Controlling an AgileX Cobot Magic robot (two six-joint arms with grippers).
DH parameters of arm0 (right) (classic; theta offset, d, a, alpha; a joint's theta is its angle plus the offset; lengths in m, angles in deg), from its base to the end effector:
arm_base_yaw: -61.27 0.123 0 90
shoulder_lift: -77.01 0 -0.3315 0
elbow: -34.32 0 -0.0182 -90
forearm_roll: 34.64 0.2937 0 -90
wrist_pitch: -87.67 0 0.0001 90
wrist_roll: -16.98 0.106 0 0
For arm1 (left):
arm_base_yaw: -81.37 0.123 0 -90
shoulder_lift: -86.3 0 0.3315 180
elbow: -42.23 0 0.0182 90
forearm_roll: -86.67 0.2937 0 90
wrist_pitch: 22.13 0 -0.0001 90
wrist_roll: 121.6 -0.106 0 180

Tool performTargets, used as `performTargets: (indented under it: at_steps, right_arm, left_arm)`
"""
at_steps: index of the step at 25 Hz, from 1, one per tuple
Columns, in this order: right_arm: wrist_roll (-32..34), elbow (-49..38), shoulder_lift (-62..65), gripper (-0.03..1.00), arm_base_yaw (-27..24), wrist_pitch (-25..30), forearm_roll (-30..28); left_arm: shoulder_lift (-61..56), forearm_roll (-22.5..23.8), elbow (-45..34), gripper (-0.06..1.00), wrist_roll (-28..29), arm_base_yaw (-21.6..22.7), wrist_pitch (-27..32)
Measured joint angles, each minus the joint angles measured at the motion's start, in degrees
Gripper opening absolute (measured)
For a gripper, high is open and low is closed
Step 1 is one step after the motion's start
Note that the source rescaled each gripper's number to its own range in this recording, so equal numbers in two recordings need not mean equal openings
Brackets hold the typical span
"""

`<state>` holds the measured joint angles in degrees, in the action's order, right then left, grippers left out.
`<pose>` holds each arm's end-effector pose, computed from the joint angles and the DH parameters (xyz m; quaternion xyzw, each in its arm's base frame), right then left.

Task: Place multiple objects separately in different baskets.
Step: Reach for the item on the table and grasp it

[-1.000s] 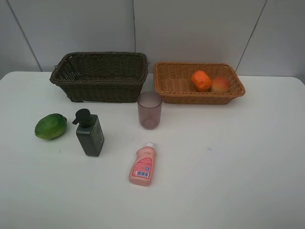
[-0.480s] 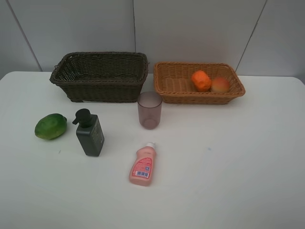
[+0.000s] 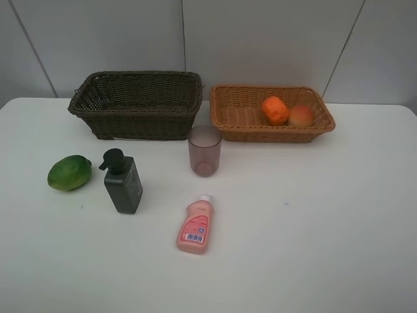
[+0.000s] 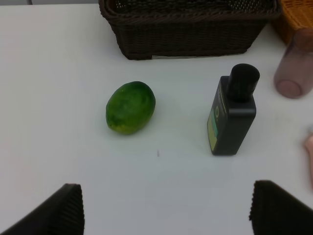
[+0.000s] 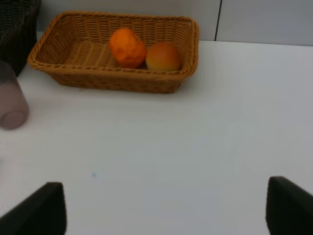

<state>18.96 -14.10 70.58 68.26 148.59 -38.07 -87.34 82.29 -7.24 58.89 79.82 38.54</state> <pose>-0.0037 -0.0060 0.2981 -0.0354 0.8459 0.0118 0.5321 -0.0022 -0.0070 0.2926 0.0095 0.8497 -0.0475 0.5251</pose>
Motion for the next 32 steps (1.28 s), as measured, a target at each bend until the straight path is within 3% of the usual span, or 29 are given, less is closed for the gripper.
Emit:
performTargets:
  at_steps: [27, 32]
  right_arm:
    - [0.0, 0.0, 0.0, 0.66, 0.0, 0.0, 0.0]
    - [0.0, 0.0, 0.0, 0.66, 0.0, 0.0, 0.0]
  left_arm:
    - [0.0, 0.0, 0.0, 0.89, 0.0, 0.0, 0.0]
    - [5.55, -4.07, 2.02, 0.89, 0.0, 0.0, -1.38]
